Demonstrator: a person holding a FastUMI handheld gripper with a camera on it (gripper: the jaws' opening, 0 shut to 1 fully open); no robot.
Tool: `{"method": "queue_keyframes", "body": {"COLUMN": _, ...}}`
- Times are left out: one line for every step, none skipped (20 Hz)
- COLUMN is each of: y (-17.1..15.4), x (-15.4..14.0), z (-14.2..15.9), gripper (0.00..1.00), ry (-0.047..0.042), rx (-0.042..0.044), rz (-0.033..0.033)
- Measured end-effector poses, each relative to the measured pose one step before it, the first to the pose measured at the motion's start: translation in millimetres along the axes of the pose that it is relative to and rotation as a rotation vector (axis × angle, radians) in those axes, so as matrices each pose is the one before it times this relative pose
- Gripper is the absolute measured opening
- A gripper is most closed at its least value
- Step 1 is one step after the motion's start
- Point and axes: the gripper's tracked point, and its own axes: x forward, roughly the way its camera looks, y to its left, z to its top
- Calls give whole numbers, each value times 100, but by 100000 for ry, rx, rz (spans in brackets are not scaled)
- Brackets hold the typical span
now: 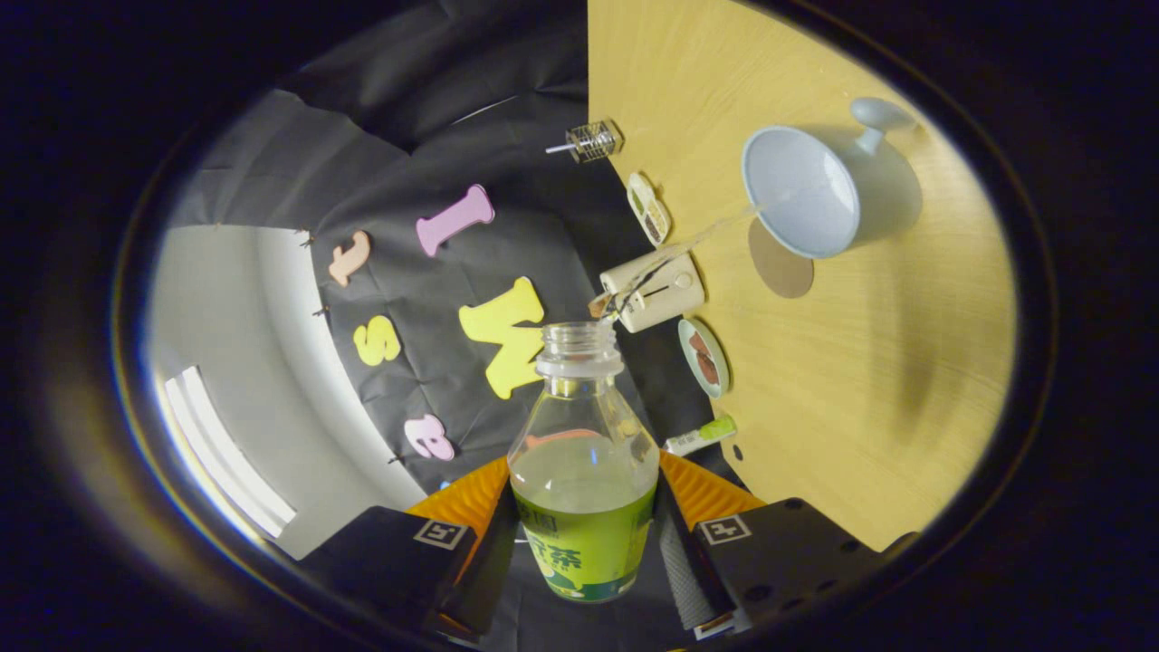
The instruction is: Take the bottle from table, then pour the juice into the cup, finally place the bottle on the coaster
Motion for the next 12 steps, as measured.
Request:
{"method": "queue_keyframes", "body": {"y": -45, "x": 244, "z": 105, "gripper": 77, "ry": 34, "rx": 1030, "rz": 325}}
{"method": "queue_keyframes", "body": {"y": 76, "x": 113, "z": -51, "gripper": 77, "ry": 584, "rx": 1311, "rz": 571}}
{"method": "queue_keyframes", "body": {"y": 59, "x": 9, "z": 81, "gripper": 77, "ry": 123, "rx": 1633, "rz": 388}}
{"method": "queue_keyframes", "body": {"y": -39, "x": 73, "z": 189, "gripper": 77, "ry": -404, "rx": 1519, "rz": 303}}
{"method": "queue_keyframes", "body": {"y": 92, "x": 438, "z": 136, "gripper": 77, "ry": -252, "rx": 1174, "rz": 79}}
{"method": "queue_keyframes", "body": {"y": 69, "x": 90, "z": 47, "gripper": 77, "ry": -48, "rx": 1140, "rz": 413}}
{"method": "queue_keyframes", "body": {"y": 2, "x": -129, "z": 90, "gripper": 77, "ry": -250, "rx": 996, "rz": 372}}
{"method": "queue_keyframes", "body": {"y": 92, "x": -29, "z": 158, "gripper": 78, "ry": -339, "rx": 848, "rz": 226}}
{"method": "queue_keyframes", "body": {"y": 294, "x": -194, "z": 174, "gripper": 77, "ry": -436, "rx": 531, "rz": 614}}
{"method": "queue_keyframes", "body": {"y": 237, "x": -26, "z": 135, "gripper": 77, "ry": -317, "rx": 290, "rz": 109}}
{"method": "queue_keyframes", "body": {"y": 222, "x": -68, "z": -37, "gripper": 77, "ry": 285, "rx": 537, "rz": 257}}
{"method": "queue_keyframes", "body": {"y": 227, "x": 103, "z": 0, "gripper": 77, "ry": 364, "rx": 1319, "rz": 546}}
